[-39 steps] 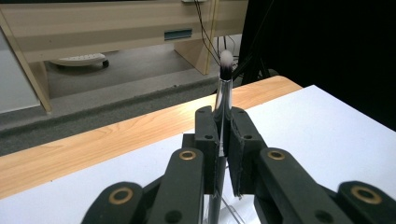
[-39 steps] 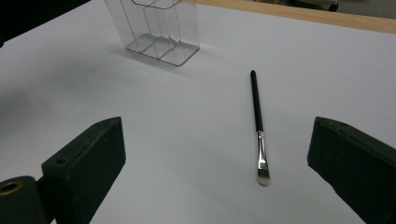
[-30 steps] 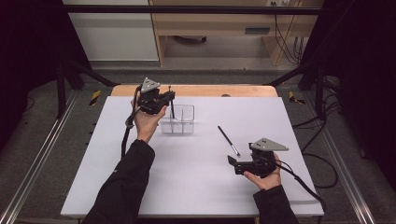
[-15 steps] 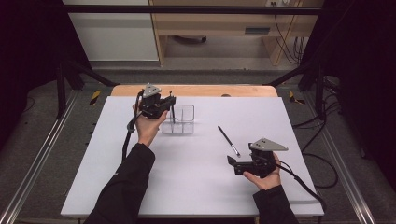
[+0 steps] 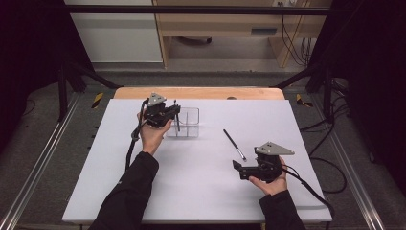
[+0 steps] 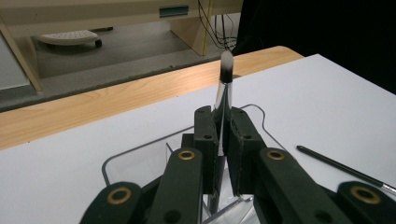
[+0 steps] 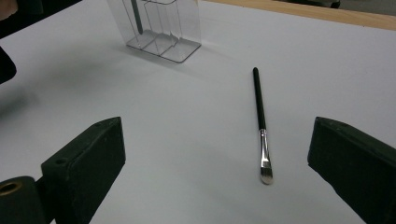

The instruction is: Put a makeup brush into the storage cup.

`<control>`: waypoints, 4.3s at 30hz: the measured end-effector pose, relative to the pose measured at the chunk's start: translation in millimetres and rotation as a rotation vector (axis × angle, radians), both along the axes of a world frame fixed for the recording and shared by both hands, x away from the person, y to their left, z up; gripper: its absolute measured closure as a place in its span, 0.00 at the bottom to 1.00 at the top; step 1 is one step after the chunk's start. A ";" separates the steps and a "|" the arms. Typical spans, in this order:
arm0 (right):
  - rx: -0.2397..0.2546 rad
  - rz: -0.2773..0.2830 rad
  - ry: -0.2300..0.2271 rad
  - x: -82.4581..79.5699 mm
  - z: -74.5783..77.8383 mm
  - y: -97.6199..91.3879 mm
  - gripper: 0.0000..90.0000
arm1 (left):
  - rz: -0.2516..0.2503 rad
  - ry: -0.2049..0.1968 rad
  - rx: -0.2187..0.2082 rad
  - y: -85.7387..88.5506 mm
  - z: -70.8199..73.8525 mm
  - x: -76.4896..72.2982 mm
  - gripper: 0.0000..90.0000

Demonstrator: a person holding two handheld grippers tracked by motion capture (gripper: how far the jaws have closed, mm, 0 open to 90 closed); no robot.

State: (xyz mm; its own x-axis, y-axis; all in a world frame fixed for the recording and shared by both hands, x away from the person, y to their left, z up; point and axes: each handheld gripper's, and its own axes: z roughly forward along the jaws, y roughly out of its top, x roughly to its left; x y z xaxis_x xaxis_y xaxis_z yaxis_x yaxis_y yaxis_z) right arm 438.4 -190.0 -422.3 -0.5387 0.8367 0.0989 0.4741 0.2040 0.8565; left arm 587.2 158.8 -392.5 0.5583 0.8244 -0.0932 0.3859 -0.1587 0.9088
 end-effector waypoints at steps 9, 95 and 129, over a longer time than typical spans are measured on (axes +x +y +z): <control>-0.001 0.002 -0.001 -0.2 0.1 1.1 0.05 | -0.009 0.021 0.028 3.9 -9.6 -5.4 0.91; 0.018 -0.032 -0.045 -7.2 12.8 -10.4 0.04 | -0.081 0.038 0.019 83.5 -31.4 -138.5 0.15; -0.041 -0.027 0.008 15.5 9.3 4.0 0.06 | -0.078 0.060 0.050 82.2 -40.2 -142.0 0.15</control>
State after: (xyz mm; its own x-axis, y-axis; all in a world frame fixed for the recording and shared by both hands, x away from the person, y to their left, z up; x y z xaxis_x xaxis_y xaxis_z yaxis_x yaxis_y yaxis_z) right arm 453.9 -186.0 -413.0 -0.5152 0.8543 0.0688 0.4871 0.2258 0.8436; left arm 445.2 241.0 -432.7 0.6156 0.7831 -0.0884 0.4240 -0.2346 0.8748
